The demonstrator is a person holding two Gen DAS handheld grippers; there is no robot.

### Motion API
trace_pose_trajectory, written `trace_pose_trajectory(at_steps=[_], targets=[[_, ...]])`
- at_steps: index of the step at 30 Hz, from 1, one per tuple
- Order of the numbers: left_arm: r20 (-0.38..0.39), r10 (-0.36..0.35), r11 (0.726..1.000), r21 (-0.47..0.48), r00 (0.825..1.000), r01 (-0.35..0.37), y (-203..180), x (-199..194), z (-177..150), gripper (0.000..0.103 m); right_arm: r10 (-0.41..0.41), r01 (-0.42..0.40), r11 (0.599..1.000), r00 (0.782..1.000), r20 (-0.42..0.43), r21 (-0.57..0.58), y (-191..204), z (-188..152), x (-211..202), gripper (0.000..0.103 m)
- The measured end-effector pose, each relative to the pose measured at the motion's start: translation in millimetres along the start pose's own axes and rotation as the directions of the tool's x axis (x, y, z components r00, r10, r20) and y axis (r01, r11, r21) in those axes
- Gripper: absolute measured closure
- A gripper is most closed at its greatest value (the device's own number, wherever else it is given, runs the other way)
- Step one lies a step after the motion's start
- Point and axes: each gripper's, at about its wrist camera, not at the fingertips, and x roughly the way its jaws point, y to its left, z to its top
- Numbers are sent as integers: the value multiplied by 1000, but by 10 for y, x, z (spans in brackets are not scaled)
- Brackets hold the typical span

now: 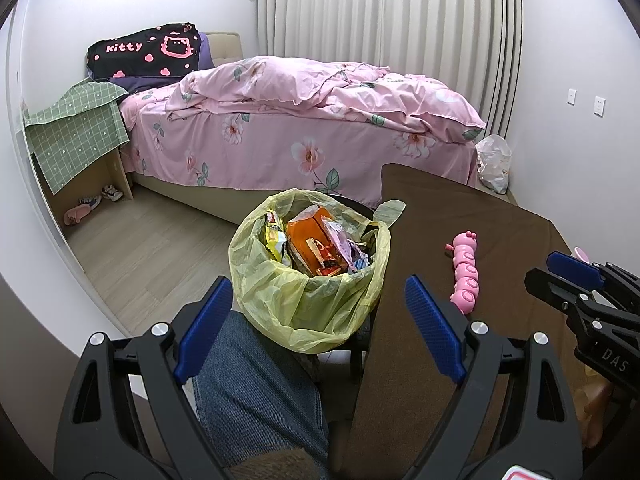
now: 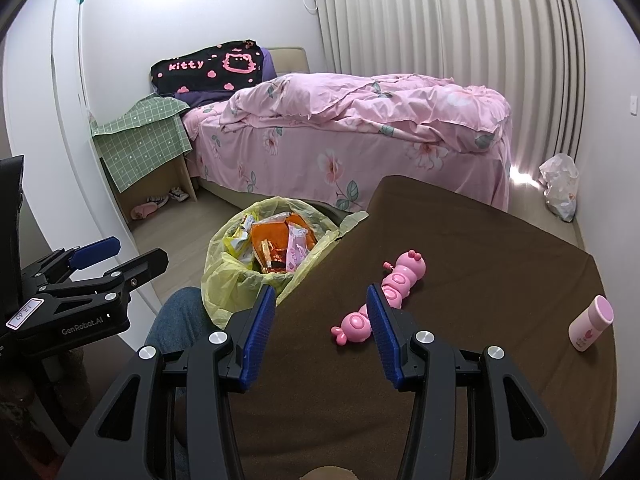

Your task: Collect trash

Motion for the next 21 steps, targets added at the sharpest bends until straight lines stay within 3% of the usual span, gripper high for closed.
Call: trace_pose_trajectory(at_steps=[21], targets=[[-14,-26,1000,2,1000,26,34,-3,14,19,-29,28,998,1000,-5,-50,-16,49,5,58]])
